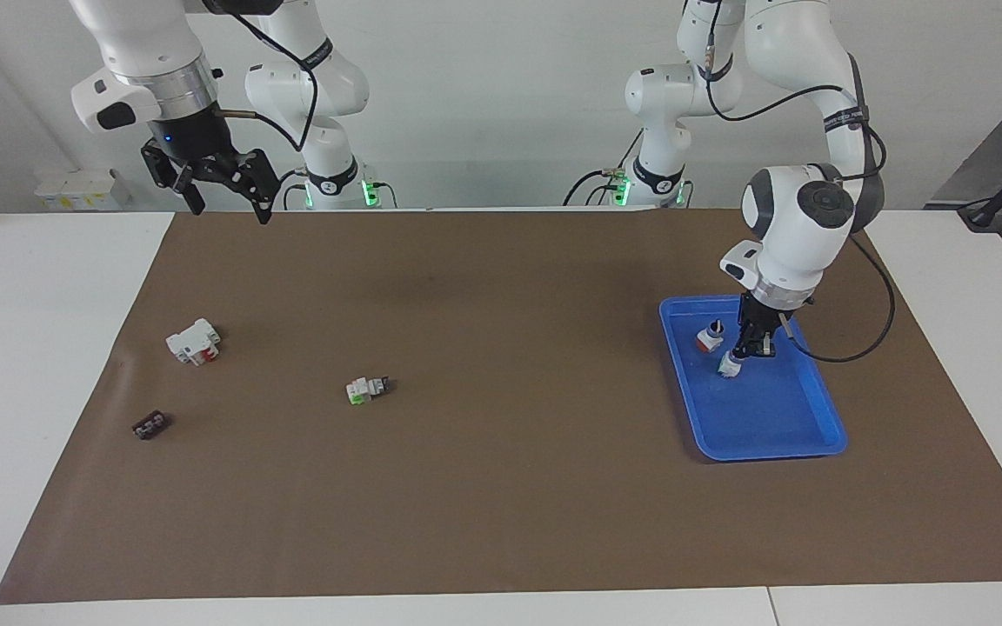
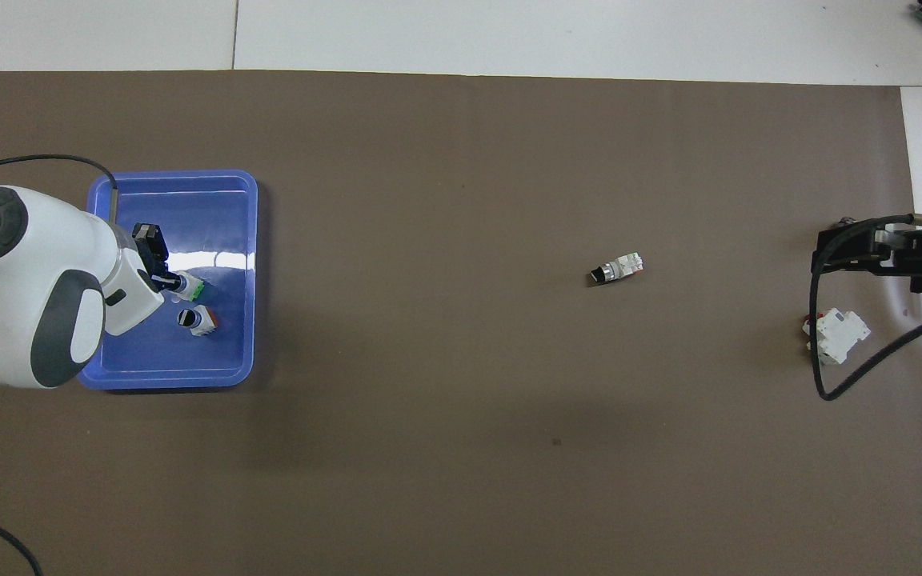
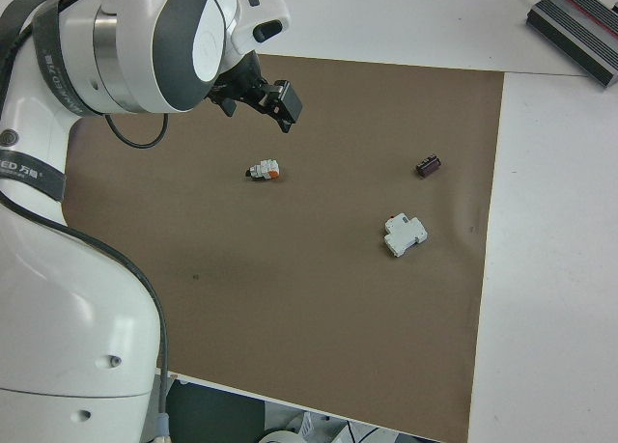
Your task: Turn and place switch with both arms
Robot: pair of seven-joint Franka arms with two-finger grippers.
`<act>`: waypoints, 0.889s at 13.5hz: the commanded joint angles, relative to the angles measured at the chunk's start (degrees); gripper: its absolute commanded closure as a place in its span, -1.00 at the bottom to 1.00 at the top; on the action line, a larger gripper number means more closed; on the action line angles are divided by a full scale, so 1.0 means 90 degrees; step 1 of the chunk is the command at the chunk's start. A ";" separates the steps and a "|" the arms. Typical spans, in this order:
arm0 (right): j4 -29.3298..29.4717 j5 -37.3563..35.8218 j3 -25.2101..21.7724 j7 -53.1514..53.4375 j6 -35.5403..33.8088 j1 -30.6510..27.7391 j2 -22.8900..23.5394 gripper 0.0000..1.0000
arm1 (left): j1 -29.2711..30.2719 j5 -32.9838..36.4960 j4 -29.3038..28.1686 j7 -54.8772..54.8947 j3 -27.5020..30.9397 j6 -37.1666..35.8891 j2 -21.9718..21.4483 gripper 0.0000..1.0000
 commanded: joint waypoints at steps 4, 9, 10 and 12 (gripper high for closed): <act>0.0097 -0.0088 0.0093 -0.0194 -0.0179 -0.0042 0.0031 -1.00 | -0.0136 0.0096 0.0012 -0.0138 0.0025 -0.0336 -0.0448 0.20; -0.0177 -0.0049 0.0083 -0.0183 -0.0169 -0.0061 -0.0116 -1.00 | -0.0086 0.0087 0.0012 -0.0908 0.0045 -0.0365 -0.0545 -0.44; -0.0177 -0.0029 0.0073 -0.0174 -0.0160 -0.0100 -0.0116 -1.00 | -0.0096 0.0077 -0.0075 -0.1442 0.0054 -0.0472 -0.0642 -0.75; -0.0167 0.0029 0.0044 -0.0135 -0.0131 -0.0111 -0.0106 -1.00 | -0.0164 0.0077 -0.0085 -0.3002 0.0054 -0.1134 -0.0818 -1.00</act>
